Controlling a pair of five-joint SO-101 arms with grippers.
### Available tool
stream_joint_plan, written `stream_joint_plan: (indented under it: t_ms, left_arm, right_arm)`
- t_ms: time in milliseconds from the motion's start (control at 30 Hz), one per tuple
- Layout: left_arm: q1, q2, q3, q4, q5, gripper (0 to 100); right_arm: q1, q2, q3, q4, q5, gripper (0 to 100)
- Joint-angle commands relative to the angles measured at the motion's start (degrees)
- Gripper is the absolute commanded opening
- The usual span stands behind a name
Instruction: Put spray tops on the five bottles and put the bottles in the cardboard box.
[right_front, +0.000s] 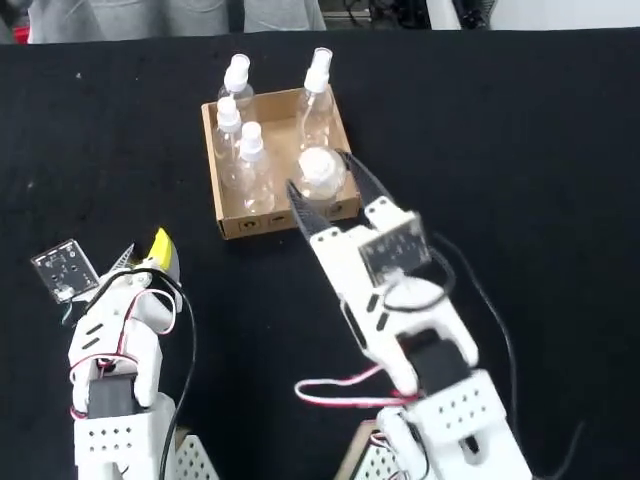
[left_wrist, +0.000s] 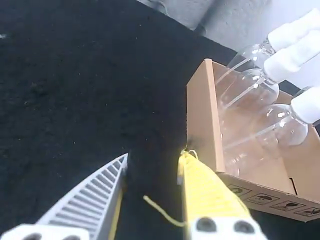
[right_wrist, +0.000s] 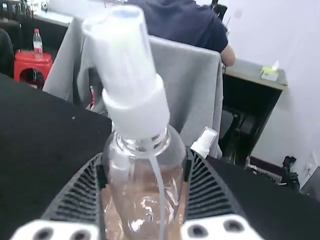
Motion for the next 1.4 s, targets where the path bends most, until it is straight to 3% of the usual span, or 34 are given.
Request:
stream_joint_plan:
  t_ms: [0,333,733,1033,1367]
  left_arm:
    - [-0.7,-0.2,1.5,-0.1,-0.5,15]
    - [-0.7,-0.2,1.5,-0.1,-0.5,15]
    - [-0.7,-0.2,1.5,-0.1,-0.5,15]
    - [-0.7,-0.2,1.5,-0.1,-0.5,15]
    - [-0.7,-0.2,1.5,-0.1,-0.5,15]
  right_arm:
    - [1.2,6.9,-4.7,-5.9,0.1,1.2]
    - [3.1,20.5,-5.8,-17.6,0.1,1.2]
    - [7.4,41.5,-18.7,-19.0,0.0,1.2]
    - [7.4,54.4,-20.6,-31.6,0.0,1.2]
    - [7.6,64.3,-24.6,-33.5,-7.6,1.1]
